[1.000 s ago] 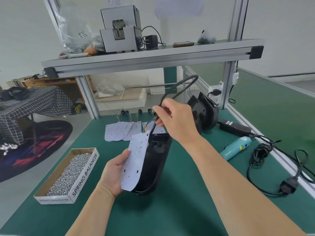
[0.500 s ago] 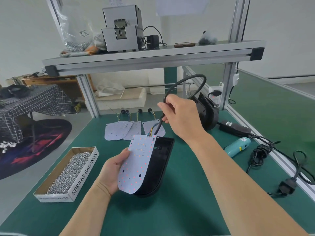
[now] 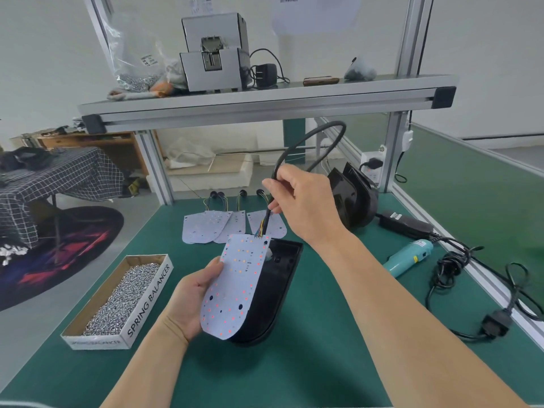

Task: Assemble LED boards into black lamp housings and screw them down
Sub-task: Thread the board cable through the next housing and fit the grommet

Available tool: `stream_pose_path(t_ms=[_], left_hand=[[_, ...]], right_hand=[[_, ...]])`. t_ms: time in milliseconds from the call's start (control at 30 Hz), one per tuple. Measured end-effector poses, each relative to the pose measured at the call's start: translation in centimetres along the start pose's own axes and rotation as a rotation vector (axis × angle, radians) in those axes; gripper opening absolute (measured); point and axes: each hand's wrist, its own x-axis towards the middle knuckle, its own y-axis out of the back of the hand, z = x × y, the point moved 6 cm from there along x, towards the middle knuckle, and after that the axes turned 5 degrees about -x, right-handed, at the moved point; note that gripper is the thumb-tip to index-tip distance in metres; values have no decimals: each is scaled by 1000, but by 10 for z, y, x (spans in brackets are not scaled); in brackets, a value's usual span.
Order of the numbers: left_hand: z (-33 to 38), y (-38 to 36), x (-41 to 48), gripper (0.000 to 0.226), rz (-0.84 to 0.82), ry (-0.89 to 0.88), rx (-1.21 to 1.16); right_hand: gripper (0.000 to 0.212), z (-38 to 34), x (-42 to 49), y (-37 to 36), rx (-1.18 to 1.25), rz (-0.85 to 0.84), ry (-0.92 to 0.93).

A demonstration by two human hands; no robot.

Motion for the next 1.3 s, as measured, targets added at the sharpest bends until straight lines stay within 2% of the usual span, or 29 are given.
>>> stream_pose_path(t_ms=[167,333,400,633,700,767,833,900,1033,1100,1167,1233,1300], left_hand=[[5,2,-1,33,13,-18,-18],[4,4,-4,33,45,-15,-18],[2,4,-5,34,48,-9,-24],[-1,3,-9,36,25,10,19],[-3,4,-10,37,16,10,33],[-4,6,-10,39,16,8,15],[-2,9,-9,43,23,13,-15],[1,9,-7,42,34,8,-22],[8,6,-4,40,63,-13,-29],[7,5,-3,42,77,-19,-40],[7,6,-2,44,95,-38,-52],[10,6,-3,42,81,-72,-83],[13,6,-4,39,70,-117,-132]], right_hand=[[33,8,0,7,75,49,-91],[38,-4,2,8,-219,-144,25],[39,-9,5,7,-258,-171,63],[37,5,3,-3,-39,-119,-17],[37,9,2,-2,-85,-78,9],[36,8,0,4,-186,20,101],[35,5,-4,5,-265,49,191],[35,6,-4,2,-248,-67,178],[36,18,-7,-20,-308,-527,-12],[30,23,-11,-26,-342,-629,-51],[28,30,-15,-24,-118,-588,-173],[35,47,-24,-20,322,-481,-442],[46,62,-44,-28,723,-518,-641]])
